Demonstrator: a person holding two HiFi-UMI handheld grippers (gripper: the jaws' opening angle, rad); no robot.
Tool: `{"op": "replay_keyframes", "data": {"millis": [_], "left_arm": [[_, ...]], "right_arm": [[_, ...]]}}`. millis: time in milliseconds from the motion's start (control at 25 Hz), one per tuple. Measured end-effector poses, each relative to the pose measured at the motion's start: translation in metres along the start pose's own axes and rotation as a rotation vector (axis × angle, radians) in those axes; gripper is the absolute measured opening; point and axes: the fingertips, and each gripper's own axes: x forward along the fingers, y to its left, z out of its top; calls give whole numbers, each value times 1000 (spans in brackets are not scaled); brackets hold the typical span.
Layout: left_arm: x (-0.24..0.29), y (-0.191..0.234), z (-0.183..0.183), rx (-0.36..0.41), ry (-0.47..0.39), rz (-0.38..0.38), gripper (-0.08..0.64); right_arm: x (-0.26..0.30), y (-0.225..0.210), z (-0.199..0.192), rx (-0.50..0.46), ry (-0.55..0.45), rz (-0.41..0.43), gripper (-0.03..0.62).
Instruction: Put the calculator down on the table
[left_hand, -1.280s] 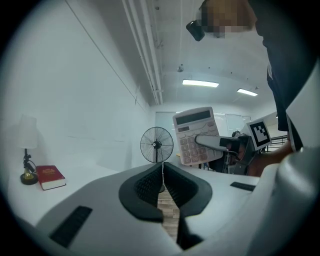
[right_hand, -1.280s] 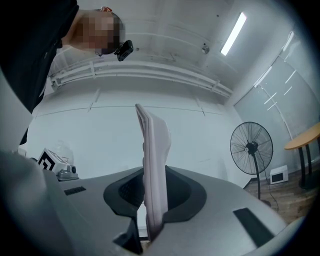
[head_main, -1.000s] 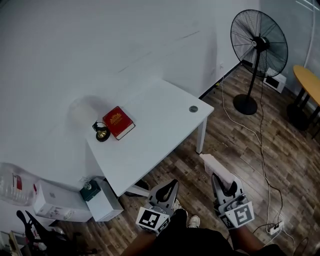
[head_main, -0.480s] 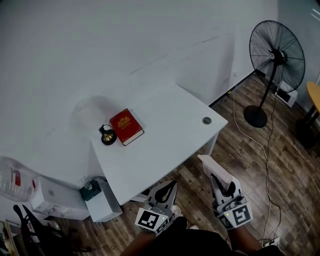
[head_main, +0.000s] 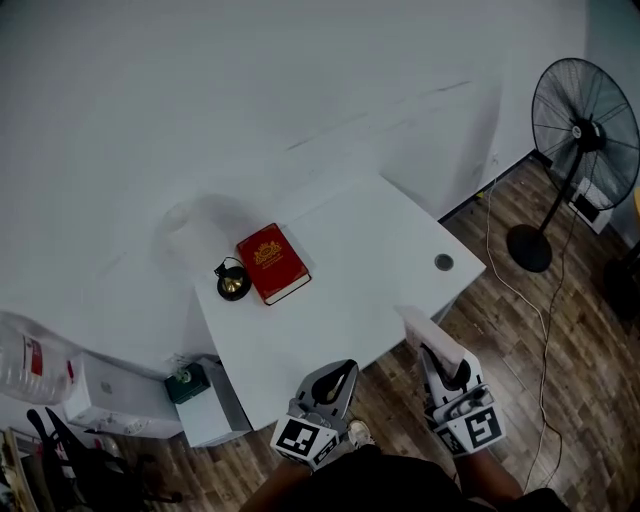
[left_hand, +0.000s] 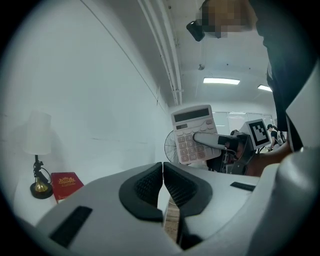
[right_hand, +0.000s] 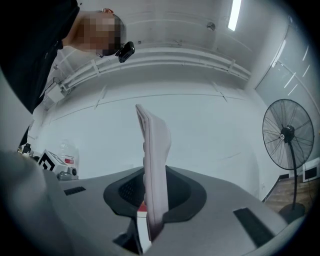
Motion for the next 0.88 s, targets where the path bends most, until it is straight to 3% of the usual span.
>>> {"op": "replay_keyframes", "data": {"millis": [400,880], "left_arm": [[2,87,3,1,-23,68,21],[-9,154,-12,-57,6,246,20]], "right_arm": [[85,23,-20,1,23,73,95],[169,52,-59,89,94,296,95]]}}
